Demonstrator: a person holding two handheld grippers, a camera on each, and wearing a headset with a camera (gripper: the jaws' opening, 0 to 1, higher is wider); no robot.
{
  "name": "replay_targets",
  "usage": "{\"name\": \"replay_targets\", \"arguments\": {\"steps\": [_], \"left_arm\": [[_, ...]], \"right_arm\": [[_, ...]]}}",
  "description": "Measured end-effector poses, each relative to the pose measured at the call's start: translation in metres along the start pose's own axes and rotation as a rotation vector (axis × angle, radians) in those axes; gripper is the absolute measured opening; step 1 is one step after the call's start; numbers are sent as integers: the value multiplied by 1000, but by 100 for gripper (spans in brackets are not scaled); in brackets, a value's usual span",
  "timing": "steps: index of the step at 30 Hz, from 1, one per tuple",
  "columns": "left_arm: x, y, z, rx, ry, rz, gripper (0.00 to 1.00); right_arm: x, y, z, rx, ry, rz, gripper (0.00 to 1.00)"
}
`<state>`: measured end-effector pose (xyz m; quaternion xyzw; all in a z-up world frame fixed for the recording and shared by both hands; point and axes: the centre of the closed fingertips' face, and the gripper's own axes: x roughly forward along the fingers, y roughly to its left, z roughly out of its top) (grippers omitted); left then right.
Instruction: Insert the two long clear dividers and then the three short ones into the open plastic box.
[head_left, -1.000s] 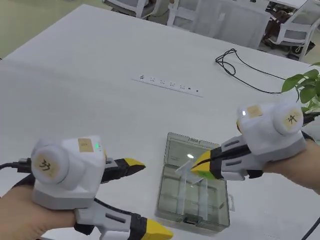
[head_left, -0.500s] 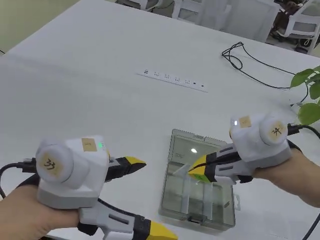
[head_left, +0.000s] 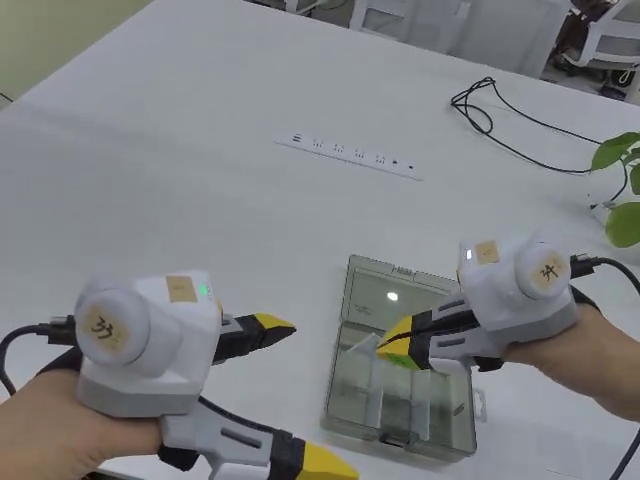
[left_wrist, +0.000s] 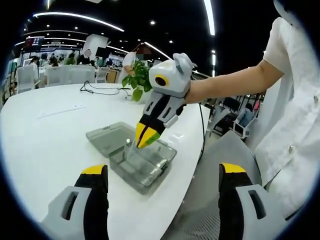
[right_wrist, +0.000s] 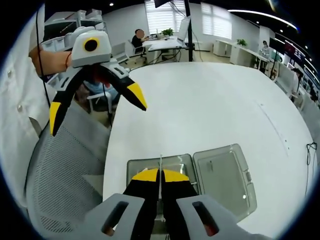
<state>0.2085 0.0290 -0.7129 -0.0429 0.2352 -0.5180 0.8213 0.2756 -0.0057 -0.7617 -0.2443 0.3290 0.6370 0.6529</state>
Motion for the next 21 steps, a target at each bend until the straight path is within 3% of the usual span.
{"name": "replay_targets", "arguments": {"steps": [11, 21], "left_arm": [[4, -1, 1, -3, 2, -11, 93], [3, -1, 0, -7, 4, -14, 92]], "right_arm": [[18, 7, -1, -113, 57, 15, 2], [30, 5, -9, -105, 95, 17, 2]]}}
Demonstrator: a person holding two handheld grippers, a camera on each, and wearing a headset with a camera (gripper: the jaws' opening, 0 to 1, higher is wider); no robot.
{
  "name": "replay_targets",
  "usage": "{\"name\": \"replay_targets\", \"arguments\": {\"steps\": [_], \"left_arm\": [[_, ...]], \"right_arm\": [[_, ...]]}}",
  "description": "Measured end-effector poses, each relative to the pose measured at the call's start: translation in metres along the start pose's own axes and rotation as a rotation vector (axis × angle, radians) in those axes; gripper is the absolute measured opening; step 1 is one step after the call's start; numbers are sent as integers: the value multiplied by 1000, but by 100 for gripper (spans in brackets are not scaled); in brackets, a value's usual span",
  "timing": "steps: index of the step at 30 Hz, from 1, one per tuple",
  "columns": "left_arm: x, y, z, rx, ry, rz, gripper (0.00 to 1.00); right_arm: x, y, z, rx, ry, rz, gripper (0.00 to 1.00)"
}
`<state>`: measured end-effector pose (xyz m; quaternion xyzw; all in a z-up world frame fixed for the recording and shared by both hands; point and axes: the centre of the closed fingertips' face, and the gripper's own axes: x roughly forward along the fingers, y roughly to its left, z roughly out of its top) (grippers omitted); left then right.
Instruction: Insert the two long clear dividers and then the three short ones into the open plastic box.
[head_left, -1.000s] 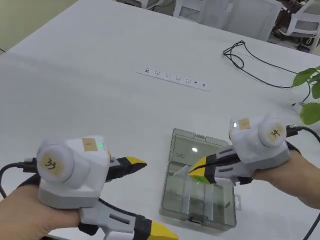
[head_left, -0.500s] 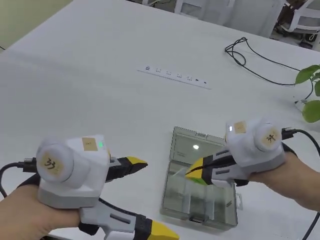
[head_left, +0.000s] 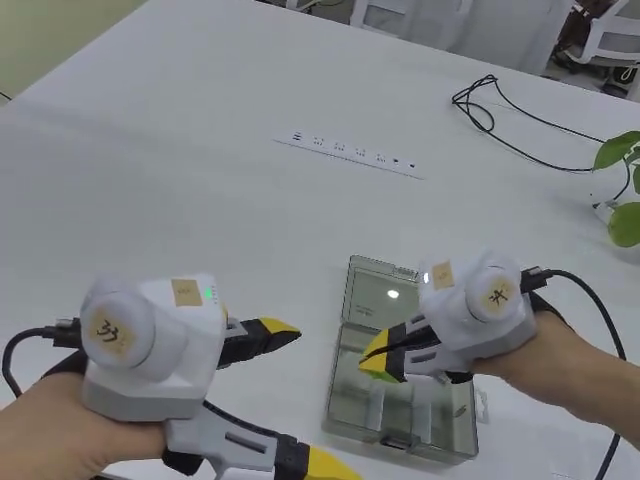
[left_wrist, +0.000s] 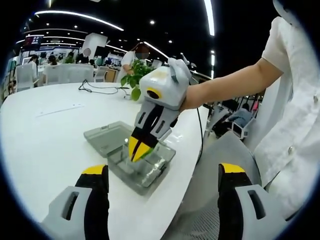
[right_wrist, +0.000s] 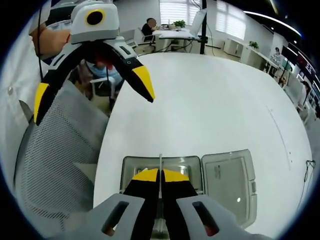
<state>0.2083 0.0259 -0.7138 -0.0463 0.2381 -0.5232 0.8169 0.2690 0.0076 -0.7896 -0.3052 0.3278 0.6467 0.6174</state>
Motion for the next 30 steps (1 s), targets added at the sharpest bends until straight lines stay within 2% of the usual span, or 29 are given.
{"name": "replay_targets", "arguments": {"steps": [9, 19, 30], "left_arm": [[1, 0, -1, -1, 6, -2, 92], [2, 1, -5, 2, 19, -8, 91], [5, 1, -7, 3, 23, -12, 91]], "right_arm": [[9, 0, -3, 8, 26, 11, 2], [22, -1, -11, -3, 92, 6, 2], [26, 0, -15, -27, 149, -1, 2]]}}
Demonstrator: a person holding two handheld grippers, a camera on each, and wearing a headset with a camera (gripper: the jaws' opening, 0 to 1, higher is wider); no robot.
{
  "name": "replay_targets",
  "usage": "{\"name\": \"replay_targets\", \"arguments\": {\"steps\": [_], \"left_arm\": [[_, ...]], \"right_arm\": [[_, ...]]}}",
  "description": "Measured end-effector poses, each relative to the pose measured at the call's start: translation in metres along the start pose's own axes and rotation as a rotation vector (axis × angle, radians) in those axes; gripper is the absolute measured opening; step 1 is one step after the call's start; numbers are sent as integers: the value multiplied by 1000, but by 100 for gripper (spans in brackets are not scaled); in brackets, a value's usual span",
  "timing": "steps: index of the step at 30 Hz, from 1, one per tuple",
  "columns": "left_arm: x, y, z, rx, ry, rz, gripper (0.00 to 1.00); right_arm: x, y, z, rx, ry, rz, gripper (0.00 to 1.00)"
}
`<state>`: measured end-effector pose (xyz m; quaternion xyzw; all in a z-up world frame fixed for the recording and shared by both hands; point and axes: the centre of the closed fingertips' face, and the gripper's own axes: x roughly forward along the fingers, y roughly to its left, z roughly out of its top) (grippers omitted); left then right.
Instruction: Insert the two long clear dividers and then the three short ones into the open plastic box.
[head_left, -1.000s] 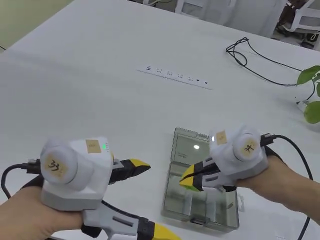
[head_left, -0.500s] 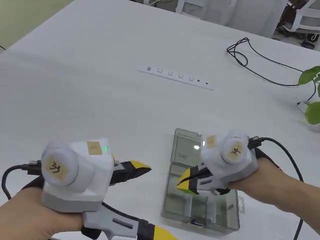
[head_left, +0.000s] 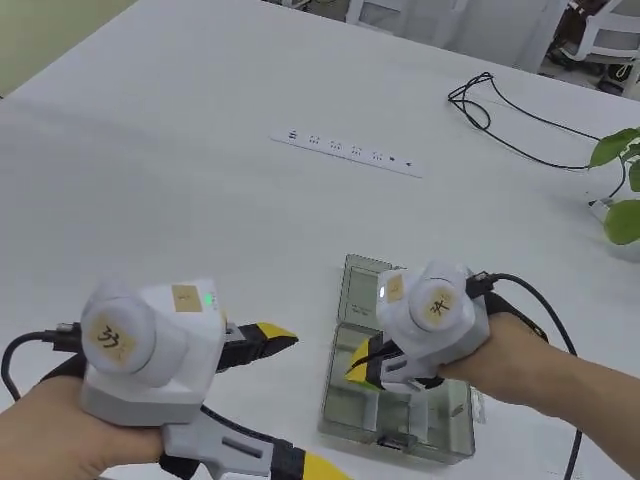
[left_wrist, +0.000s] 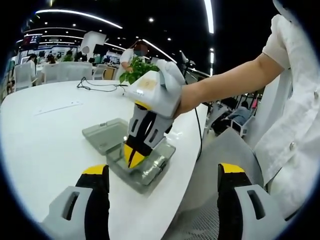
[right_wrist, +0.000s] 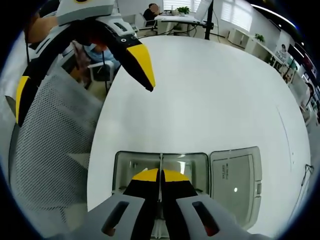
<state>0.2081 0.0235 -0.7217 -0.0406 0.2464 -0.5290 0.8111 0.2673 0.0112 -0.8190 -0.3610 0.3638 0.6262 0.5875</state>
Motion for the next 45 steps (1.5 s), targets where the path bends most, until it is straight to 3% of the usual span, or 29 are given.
{"name": "replay_targets", "arguments": {"steps": [12, 16, 32, 45], "left_arm": [[-1, 0, 2, 11, 3, 2, 91], [-2, 0, 1, 12, 9, 6, 92], [-5, 1, 6, 38, 15, 17, 92], [-6, -3, 7, 46, 18, 17, 92]], "right_arm": [[1, -1, -2, -7, 12, -15, 3], [0, 0, -1, 16, 0, -27, 11], [-41, -4, 16, 138, -158, -70, 20], [-76, 2, 7, 183, -202, -123, 30]]}}
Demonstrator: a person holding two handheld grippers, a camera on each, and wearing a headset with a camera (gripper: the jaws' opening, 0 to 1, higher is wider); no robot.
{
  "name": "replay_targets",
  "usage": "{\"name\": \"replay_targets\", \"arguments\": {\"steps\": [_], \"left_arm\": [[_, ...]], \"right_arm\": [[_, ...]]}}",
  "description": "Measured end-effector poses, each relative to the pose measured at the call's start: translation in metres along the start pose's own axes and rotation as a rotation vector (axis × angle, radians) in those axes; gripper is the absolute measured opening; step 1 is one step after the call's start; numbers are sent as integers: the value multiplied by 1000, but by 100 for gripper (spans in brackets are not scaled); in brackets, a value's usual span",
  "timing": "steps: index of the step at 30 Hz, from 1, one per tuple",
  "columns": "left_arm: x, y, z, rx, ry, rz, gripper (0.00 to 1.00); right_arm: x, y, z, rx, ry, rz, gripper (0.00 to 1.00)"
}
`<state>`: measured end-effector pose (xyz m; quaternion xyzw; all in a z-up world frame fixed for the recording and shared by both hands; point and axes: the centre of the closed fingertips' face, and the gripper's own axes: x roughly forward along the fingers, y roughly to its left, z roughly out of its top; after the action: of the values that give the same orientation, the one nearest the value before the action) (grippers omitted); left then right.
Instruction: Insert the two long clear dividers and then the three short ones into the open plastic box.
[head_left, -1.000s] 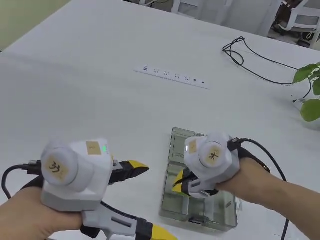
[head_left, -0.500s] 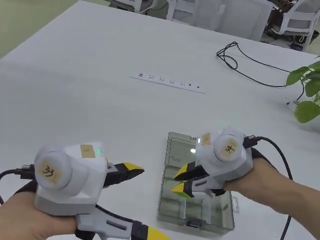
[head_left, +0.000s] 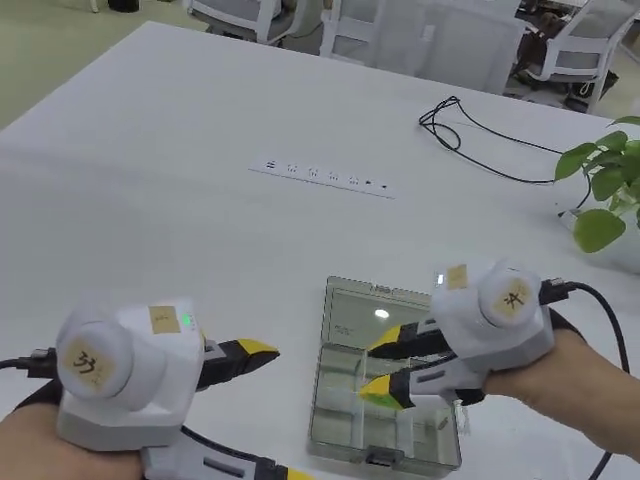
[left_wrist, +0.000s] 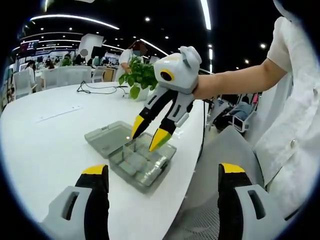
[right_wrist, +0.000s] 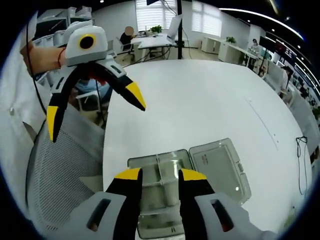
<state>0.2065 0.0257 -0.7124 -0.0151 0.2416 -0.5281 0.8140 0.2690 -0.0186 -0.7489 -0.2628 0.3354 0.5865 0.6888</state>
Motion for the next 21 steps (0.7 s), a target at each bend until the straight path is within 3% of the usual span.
{"name": "replay_targets", "arguments": {"steps": [12, 21], "left_arm": [[0, -4, 2, 14, 7, -8, 92], [2, -5, 1, 14, 9, -14, 92]], "right_arm": [[-30, -1, -18, 18, 3, -34, 38], [-50, -2, -53, 44, 49, -51, 45]]}}
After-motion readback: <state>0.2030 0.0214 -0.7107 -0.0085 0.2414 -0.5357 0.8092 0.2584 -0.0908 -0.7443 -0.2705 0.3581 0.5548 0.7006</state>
